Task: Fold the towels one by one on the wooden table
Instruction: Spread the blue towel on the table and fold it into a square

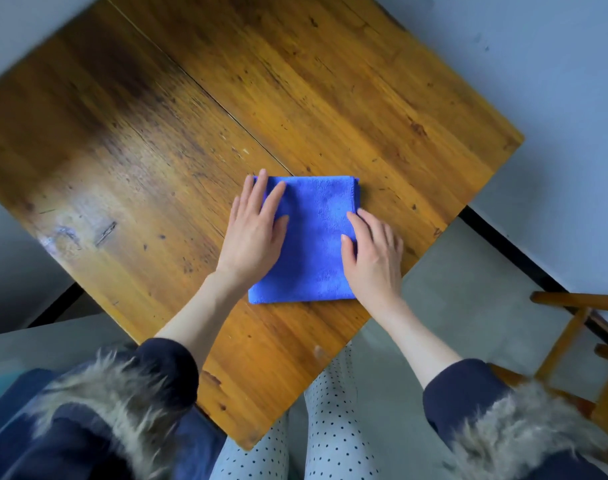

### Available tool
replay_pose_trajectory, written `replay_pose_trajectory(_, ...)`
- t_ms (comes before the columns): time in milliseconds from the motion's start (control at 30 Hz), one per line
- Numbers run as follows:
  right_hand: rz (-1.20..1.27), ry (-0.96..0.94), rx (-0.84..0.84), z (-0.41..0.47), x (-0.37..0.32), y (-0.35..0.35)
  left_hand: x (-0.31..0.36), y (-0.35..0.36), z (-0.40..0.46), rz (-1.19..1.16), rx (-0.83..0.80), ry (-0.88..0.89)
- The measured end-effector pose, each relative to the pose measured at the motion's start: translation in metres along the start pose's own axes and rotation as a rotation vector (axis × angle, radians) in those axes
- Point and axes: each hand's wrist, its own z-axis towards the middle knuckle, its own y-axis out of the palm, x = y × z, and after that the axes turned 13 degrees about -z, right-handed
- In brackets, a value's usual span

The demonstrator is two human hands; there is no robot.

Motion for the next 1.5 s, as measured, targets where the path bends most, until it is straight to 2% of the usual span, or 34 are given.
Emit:
replay_pose_trajectory(67,0.056,0.154,0.011,-0.007,0.001,-0.006,-0.003,-0.008,-0.012,-0.175,0.152,-0.138)
replay_pose_trajectory(167,0.216,0.436,-0.175,-0.002,0.001,-0.009,-0.011,-0.015,-0.022,-0.321,0.285,-0.447)
replay_pose_trajectory(233,0.267,0.557,-0.312,0.006,0.000,-0.010,-0.014,-0.017,-0.023,-0.365,0.259,-0.583)
replay_pose_trajectory(400,0.285,0.628,-0.525,0.024,-0.003,-0.006,-0.011,-0.018,-0.022,-0.431,0.041,-0.693)
replay_pose_trajectory(567,0.570,0.677,-0.675,0.033,-0.001,-0.011,-0.005,-0.019,-0.021,-0.607,0.020,-0.811)
replay_pose_trajectory(733,0.647,0.544,-0.687,0.032,-0.004,-0.028,0.010,-0.029,-0.044,-0.748,0.044,-0.824)
replay_pose_trajectory(967,0.697,0.310,-0.841,0.037,-0.042,-0.071,0.031,-0.074,-0.091,-0.839,0.317,-0.849)
replay_pose_trajectory(1200,0.693,-0.048,-0.970,0.011,-0.147,-0.127,0.044,-0.152,-0.195,-0.956,0.651,-0.877)
replay_pose_trajectory(1500,0.535,-0.526,-1.130,-0.109,-0.306,-0.165,0.046,-0.216,-0.392,-1.083,1.083,-0.901)
